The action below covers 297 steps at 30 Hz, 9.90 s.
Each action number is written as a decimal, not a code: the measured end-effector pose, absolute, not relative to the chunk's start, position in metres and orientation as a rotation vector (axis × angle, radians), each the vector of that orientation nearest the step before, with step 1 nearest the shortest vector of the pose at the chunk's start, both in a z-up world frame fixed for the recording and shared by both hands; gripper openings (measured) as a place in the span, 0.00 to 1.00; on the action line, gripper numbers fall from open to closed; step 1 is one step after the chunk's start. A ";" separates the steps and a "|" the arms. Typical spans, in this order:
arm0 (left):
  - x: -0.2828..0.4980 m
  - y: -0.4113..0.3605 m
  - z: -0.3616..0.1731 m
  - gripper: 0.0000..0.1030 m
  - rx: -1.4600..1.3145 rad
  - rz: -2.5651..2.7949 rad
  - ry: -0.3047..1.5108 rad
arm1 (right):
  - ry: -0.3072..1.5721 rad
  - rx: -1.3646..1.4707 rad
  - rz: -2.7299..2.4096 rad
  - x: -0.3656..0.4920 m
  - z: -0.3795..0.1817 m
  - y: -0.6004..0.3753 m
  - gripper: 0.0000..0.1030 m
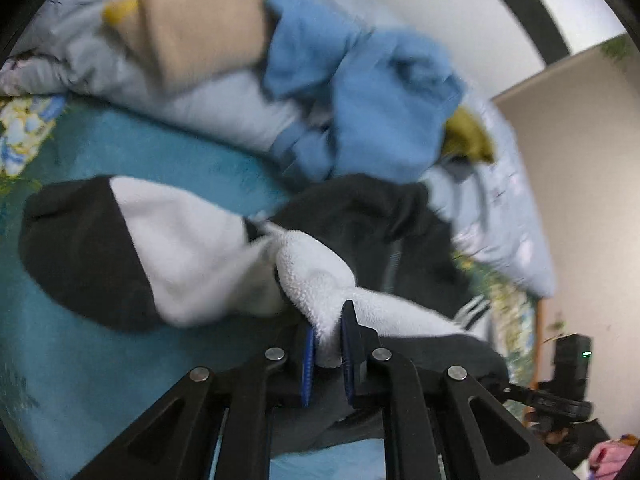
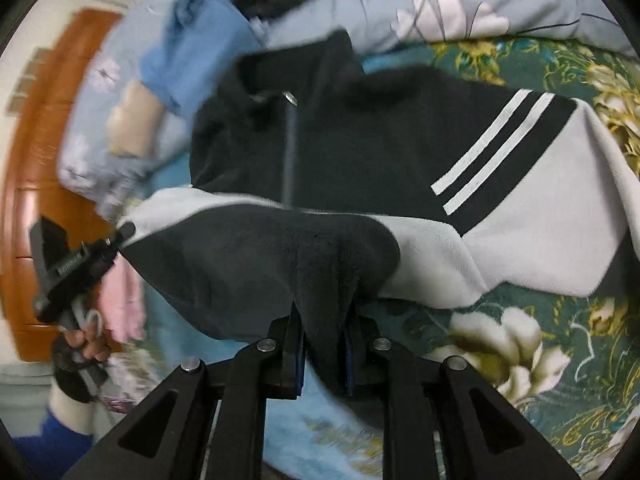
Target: Fold clothes
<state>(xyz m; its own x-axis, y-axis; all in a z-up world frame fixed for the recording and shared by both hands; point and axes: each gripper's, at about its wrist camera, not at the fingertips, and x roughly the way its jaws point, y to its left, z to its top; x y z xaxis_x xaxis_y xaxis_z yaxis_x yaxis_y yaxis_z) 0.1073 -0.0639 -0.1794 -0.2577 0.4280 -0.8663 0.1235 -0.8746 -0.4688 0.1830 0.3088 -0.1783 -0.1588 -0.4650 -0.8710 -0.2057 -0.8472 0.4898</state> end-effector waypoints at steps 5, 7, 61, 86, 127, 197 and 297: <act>0.098 -0.078 -0.207 0.15 -1.806 2.157 -0.796 | -0.692 1.962 -2.158 0.177 -0.196 0.296 0.57; 0.103 -0.080 -0.203 0.20 -1.780 2.141 -0.805 | -0.737 1.938 -2.214 0.193 -0.188 0.306 0.62; 0.160 0.004 -0.203 0.18 -1.728 2.374 -0.023 | -0.932 2.014 -2.408 0.297 -0.264 0.328 0.64; 0.214 0.015 -0.240 0.57 -1.808 2.179 0.283 | -0.913 1.866 -2.685 0.254 -0.236 0.355 0.24; 0.294 0.078 -0.243 0.57 -1.522 2.098 0.735 | -0.830 1.655 -2.778 0.307 -0.145 0.343 0.06; 0.280 0.047 -0.218 0.82 -1.443 2.339 0.677 | -0.815 1.666 -2.739 0.334 -0.147 0.347 0.06; 0.368 -0.145 -0.198 0.42 -1.922 2.129 -0.550 | -0.869 2.252 -2.370 0.418 -0.216 0.315 0.09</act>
